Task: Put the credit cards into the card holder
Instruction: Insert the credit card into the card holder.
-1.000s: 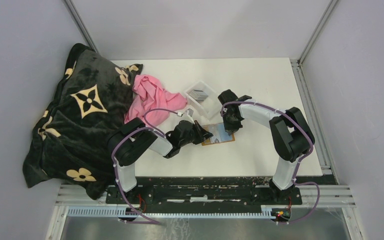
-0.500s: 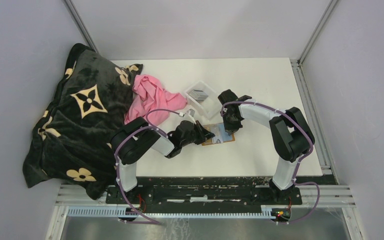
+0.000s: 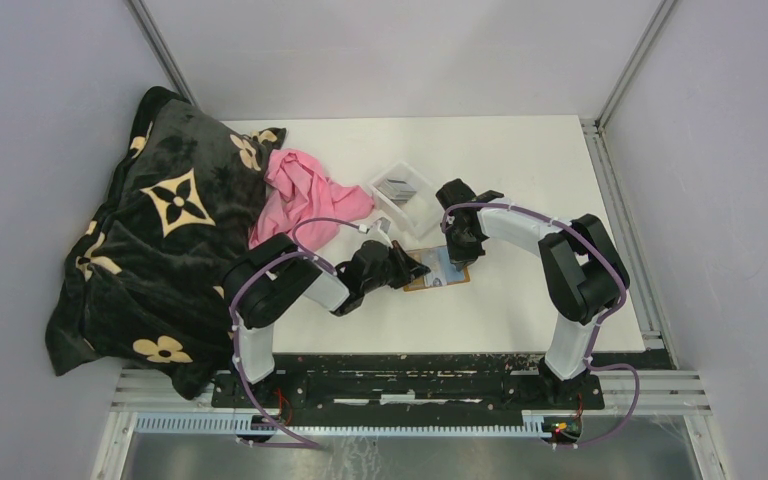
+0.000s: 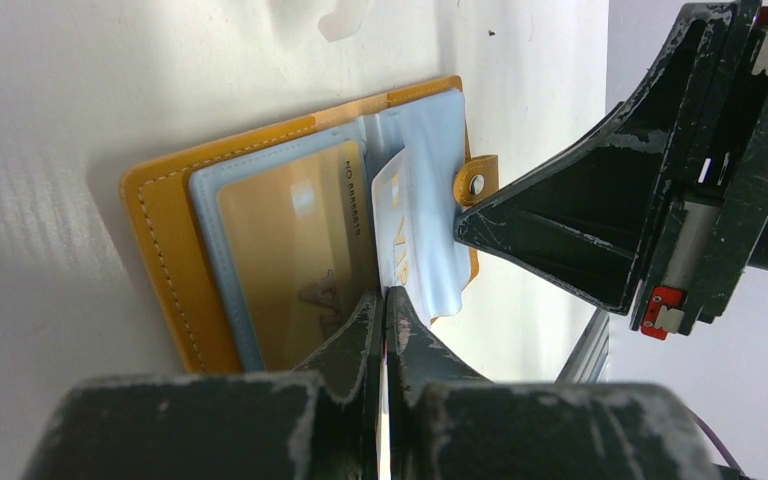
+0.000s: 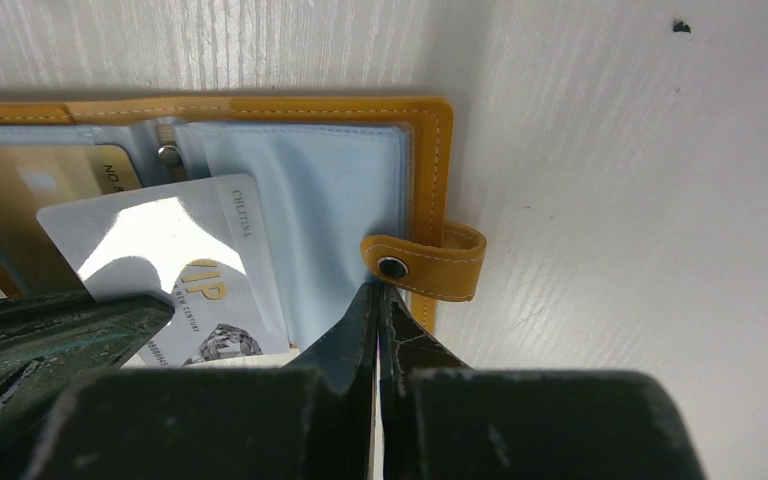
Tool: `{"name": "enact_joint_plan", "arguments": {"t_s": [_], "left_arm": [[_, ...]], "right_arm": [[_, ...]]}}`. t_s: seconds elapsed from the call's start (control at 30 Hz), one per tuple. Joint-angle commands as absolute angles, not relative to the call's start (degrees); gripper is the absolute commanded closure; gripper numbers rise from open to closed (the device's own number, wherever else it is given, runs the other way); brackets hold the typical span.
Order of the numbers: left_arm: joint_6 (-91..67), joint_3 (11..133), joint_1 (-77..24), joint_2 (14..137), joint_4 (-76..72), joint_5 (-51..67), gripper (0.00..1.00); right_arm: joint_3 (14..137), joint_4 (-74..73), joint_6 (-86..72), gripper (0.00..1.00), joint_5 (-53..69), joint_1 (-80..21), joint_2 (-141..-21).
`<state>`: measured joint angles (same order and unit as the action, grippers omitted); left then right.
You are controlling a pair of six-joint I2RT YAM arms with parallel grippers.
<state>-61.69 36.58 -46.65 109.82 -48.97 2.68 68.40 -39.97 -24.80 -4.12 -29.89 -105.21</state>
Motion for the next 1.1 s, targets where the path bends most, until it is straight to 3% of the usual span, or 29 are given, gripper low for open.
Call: {"name": "enact_joint_plan", "arguments": {"t_s": [0.0,0.63,1.07], "left_arm": [[-60.4,37.4,-45.4,111.0,-43.0,-0.6,0.97],[-60.7,39.0,-44.4,113.2,-44.8,3.7,0.97],[-63.4,32.4,-46.9,111.3,-47.0,3.9,0.97]], "right_arm": [[68.7,-39.6,-25.3,0.99,-3.8,-30.0,-106.8],[70.0,-40.1,-25.2,0.99,-4.1,-30.1,-107.7],[70.5,-40.0,-25.6,0.99,-4.4,-30.0,-108.3]]}}
